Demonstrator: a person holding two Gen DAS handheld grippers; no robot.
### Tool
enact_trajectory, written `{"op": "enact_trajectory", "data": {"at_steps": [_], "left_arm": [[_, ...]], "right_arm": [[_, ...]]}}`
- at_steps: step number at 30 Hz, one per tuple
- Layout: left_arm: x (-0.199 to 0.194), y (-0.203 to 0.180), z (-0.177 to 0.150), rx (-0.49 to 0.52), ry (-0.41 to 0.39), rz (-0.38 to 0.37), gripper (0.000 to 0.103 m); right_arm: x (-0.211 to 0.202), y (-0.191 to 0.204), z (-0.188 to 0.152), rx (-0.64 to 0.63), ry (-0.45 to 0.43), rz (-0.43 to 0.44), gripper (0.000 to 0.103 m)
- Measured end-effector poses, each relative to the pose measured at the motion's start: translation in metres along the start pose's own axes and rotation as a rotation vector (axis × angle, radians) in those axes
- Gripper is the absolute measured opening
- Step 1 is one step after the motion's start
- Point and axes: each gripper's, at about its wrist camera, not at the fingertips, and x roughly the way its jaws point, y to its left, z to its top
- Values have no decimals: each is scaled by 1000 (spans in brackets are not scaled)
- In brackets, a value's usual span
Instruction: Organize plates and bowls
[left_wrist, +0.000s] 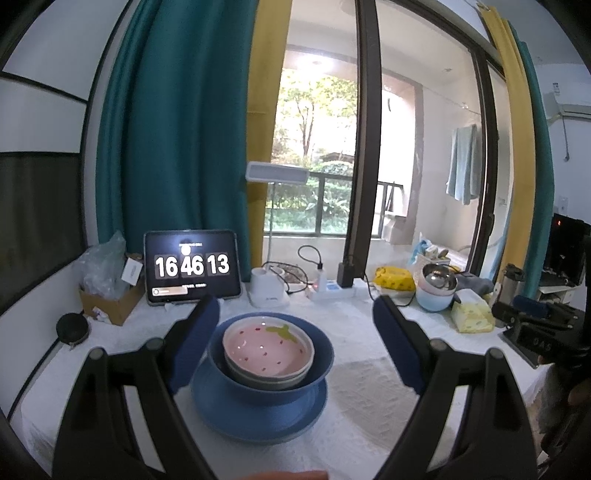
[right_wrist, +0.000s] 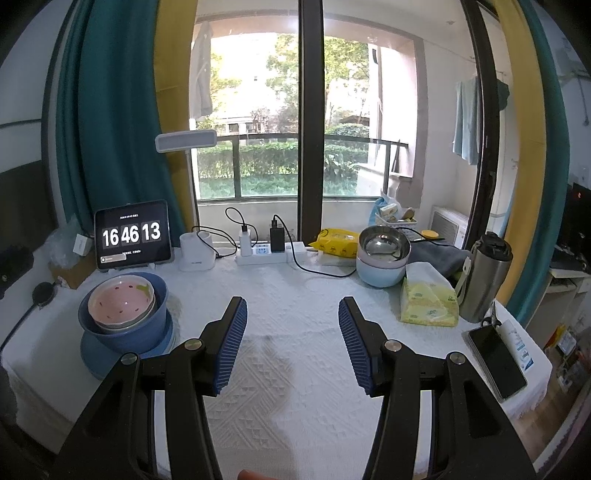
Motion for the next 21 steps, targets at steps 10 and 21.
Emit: {"op": "enact_trajectory", "data": {"at_steps": [10,21], "left_arm": [[1,0,0,2,-1,3,86],[6,1,0,13,15,-1,86]], "right_arm": [[5,1,2,-4,-1,4,55],[11,4,5,-10,11,13,55]]}}
